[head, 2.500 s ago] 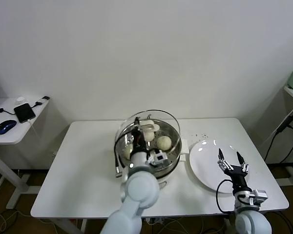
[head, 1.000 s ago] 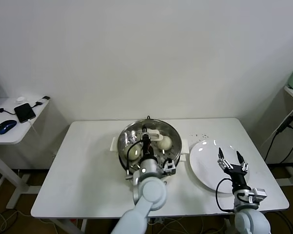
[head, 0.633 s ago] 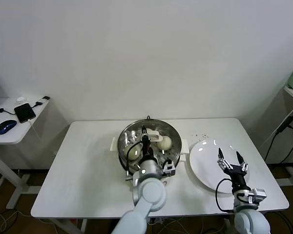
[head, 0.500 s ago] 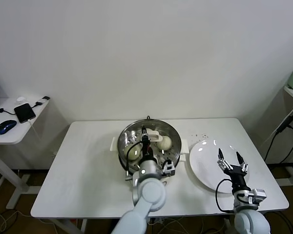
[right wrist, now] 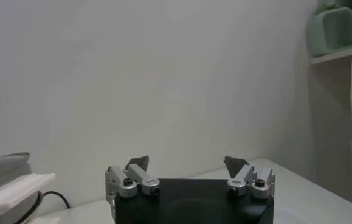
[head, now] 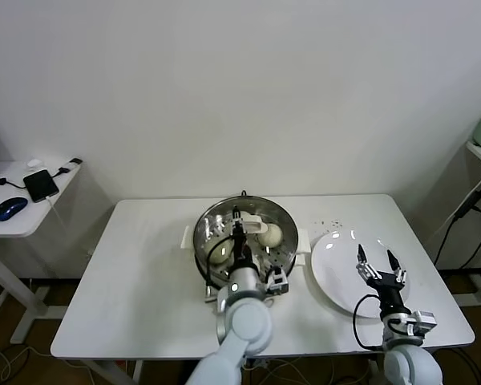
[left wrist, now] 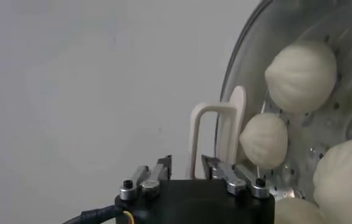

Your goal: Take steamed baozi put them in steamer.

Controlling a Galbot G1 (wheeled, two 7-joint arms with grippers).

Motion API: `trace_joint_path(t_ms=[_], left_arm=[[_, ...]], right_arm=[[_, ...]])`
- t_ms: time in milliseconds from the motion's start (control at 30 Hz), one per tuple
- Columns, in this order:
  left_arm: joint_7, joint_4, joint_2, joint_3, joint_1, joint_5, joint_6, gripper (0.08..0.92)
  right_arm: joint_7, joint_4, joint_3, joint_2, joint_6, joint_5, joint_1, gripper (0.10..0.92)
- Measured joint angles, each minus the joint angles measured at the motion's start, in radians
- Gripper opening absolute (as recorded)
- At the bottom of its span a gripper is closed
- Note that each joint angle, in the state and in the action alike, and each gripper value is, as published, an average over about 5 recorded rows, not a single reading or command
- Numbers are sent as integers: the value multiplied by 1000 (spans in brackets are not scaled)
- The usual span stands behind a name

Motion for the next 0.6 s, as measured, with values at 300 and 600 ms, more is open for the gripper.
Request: trace_joint_path(t_ms=[300,600], left_arm=[[11,-89,0,9,52,-19,-29,689],[18,-189,0,-4,111,-34,-38,821]], right_arm=[[0,-2,-3,3,1,-1,0,823],[0,4,-11,12,0,-3,-7,823]])
